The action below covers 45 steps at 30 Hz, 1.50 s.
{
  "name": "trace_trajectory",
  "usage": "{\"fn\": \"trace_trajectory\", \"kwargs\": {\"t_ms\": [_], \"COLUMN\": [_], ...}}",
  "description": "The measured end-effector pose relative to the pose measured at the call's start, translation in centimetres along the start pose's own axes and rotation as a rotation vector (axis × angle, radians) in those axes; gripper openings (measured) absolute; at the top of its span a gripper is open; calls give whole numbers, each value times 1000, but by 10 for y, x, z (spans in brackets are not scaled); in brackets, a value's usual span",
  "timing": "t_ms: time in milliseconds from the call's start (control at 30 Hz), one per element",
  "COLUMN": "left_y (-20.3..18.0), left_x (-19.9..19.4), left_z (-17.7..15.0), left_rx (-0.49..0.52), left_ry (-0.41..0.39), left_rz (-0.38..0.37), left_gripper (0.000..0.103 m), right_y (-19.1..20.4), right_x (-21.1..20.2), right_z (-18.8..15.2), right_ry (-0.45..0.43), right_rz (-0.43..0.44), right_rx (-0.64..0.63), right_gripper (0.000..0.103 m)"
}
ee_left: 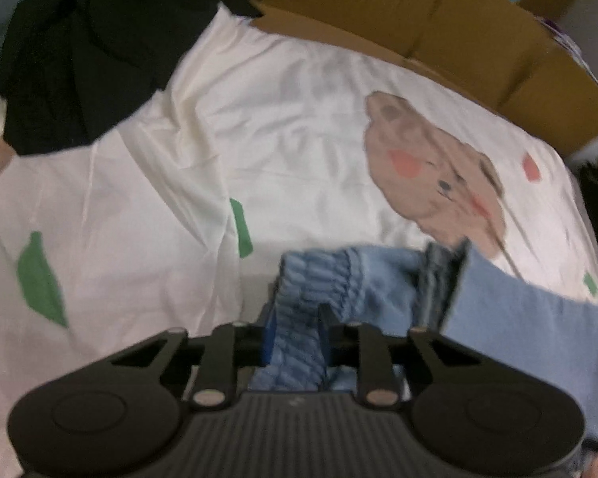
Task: Fold clothes
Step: 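Lay the jeans down and open both tools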
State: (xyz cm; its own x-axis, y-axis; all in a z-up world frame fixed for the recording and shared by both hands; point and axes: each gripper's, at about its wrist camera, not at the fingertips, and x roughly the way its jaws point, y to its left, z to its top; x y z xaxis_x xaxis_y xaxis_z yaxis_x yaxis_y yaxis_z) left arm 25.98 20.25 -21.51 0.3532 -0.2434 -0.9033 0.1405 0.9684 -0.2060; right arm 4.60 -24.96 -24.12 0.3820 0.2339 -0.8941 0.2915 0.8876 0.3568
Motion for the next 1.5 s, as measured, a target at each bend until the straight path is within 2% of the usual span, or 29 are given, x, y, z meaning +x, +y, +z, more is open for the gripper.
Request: {"fn": "trace_trajectory", "kwargs": {"t_ms": [167, 267, 367, 467, 633, 833, 900, 933, 1000, 1067, 1267, 1367, 1433, 1500], "left_y": [-7, -9, -9, -4, -1, 4, 3, 1, -2, -6, -22, -31, -35, -41], "left_x": [-28, -24, -8, 8, 17, -27, -47, -58, -79, -102, -168, -197, -216, -237], "left_z": [-25, -41, -51, -53, -51, -45, -44, -44, -42, -40, -33, -27, -21, -16], "left_rx": [43, 67, 91, 71, 37, -13, -10, -2, 12, 18, 18, 5, -22, -30], "left_ry": [-7, 30, 87, 110, 125, 90, 83, 75, 59, 43, 27, 45, 66, 66], "left_rz": [-27, 0, 73, 90, 99, 61, 66, 71, 86, 104, 148, 153, 148, 179], "left_gripper": [23, 19, 17, 19, 19, 19, 24, 33, 51, 60, 66, 76, 76, 77], "right_y": [8, 12, 18, 24, 31, 40, 43, 44, 45, 45, 49, 56, 59, 60], "right_x": [-4, -3, -2, -15, -29, -50, -57, -64, -77, -92, -137, -154, -166, -176], "right_z": [-3, -5, -12, -20, -23, -17, -11, -7, 0, 8, 31, 39, 43, 47], "right_ry": [-20, 1, 30, -34, -21, -41, -43, -54, -73, -94, -143, -155, -168, -172], "right_rz": [7, 17, 26, -16, 30, 55, 59, 70, 90, 119, 183, 202, 216, 239], "right_rx": [-21, -32, -63, -97, -81, -73, -75, -77, -78, -75, -81, -112, -111, -99], "right_gripper": [46, 46, 46, 46, 46, 46, 47, 49, 60, 81, 84, 84, 84, 85]}}
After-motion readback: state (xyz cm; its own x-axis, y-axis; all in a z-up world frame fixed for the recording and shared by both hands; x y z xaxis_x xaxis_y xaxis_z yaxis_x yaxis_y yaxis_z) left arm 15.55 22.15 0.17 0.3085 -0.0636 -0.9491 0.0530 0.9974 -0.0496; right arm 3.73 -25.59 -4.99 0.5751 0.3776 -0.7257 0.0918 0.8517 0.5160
